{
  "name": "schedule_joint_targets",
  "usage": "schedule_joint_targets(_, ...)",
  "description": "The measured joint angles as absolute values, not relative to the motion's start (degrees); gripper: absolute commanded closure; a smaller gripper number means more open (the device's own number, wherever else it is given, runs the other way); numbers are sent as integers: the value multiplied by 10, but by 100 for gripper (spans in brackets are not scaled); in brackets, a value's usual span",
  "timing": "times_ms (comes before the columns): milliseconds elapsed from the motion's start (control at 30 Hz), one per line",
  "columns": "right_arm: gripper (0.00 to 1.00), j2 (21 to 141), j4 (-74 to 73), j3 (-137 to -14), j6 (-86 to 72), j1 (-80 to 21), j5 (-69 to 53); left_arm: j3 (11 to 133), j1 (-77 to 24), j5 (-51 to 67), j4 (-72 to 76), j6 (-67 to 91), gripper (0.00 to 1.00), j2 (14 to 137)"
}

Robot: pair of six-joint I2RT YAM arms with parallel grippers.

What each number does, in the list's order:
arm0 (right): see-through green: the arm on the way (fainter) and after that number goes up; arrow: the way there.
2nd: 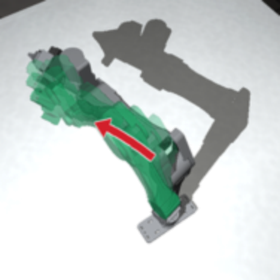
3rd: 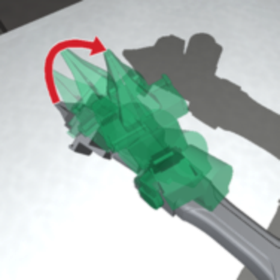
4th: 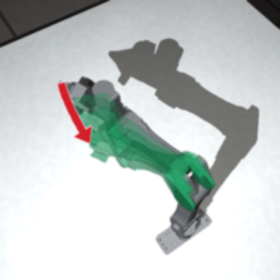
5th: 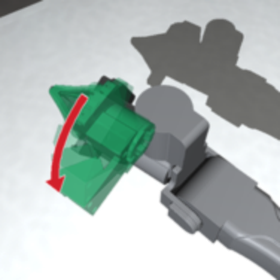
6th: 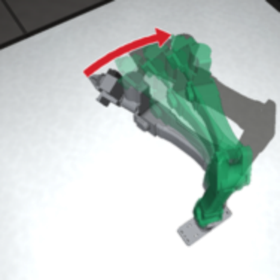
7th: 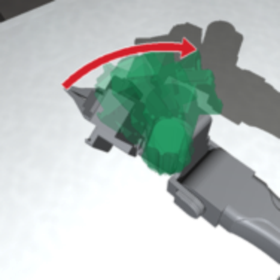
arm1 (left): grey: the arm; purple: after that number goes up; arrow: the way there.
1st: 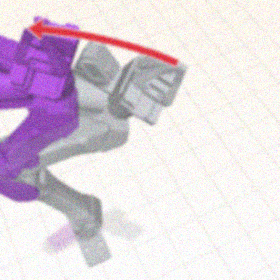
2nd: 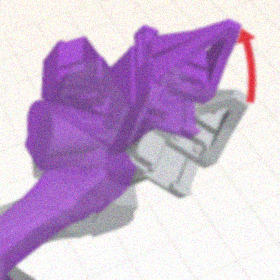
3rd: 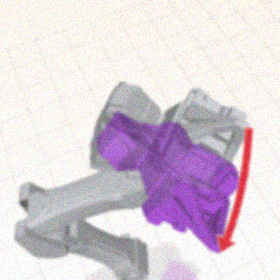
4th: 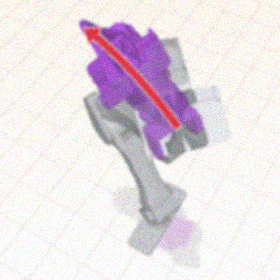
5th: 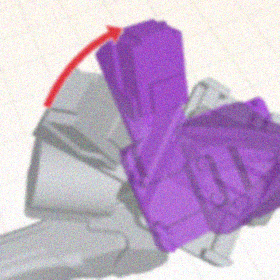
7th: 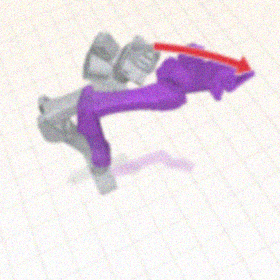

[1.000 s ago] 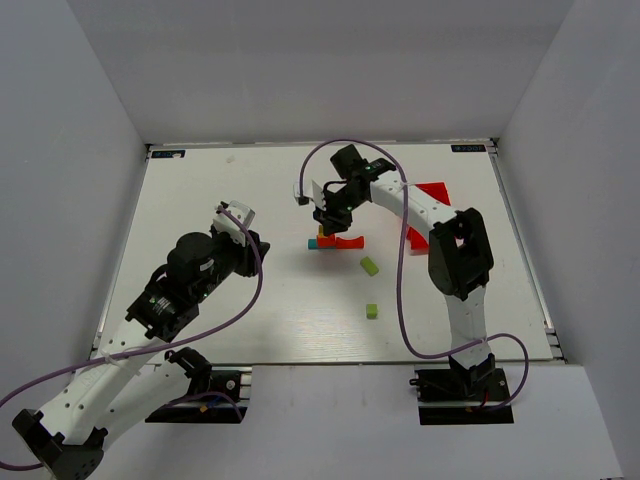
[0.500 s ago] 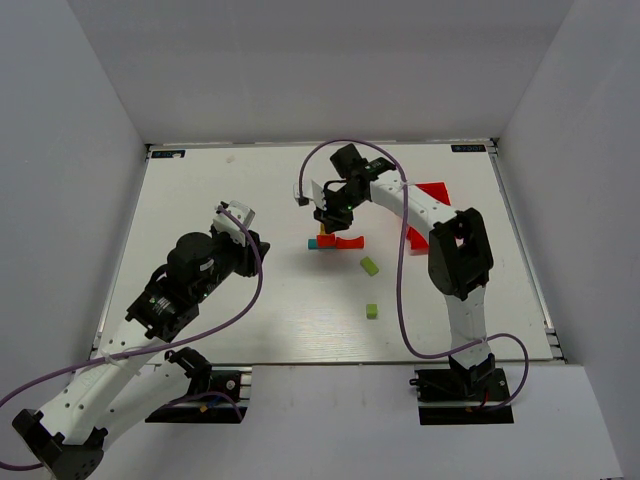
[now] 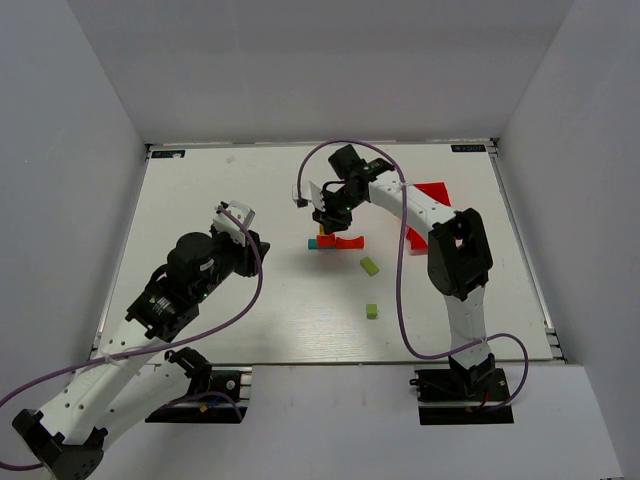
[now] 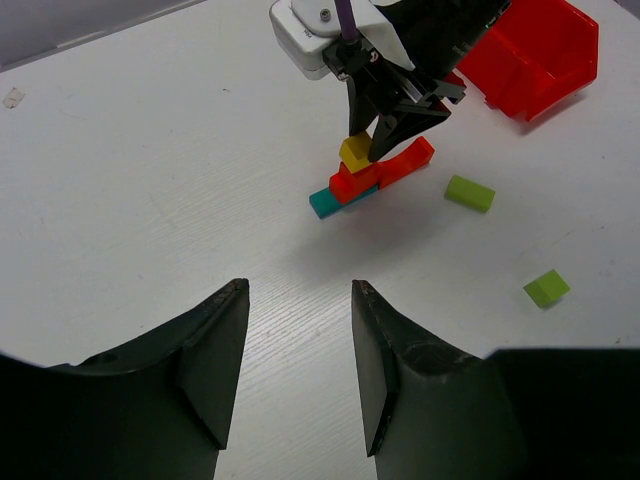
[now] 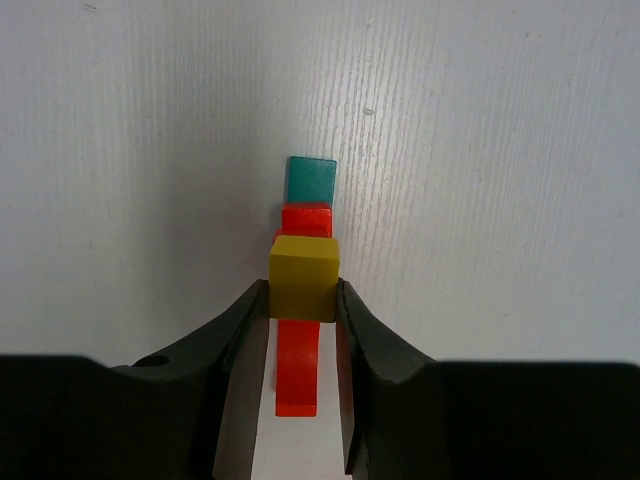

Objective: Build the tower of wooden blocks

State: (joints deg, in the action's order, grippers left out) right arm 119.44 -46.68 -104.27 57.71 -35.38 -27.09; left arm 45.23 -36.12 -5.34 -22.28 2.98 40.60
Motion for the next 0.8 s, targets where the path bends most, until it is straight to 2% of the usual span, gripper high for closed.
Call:
schedule_joint_targets(533,78,1201,-471,-1043,590,-354,-265,452,-361,-53,-223,30,44,406)
schedule_joint_targets(800,72,1203,-471,-1043,590,-354,-262,452,-361,-53,-223,30,44,406)
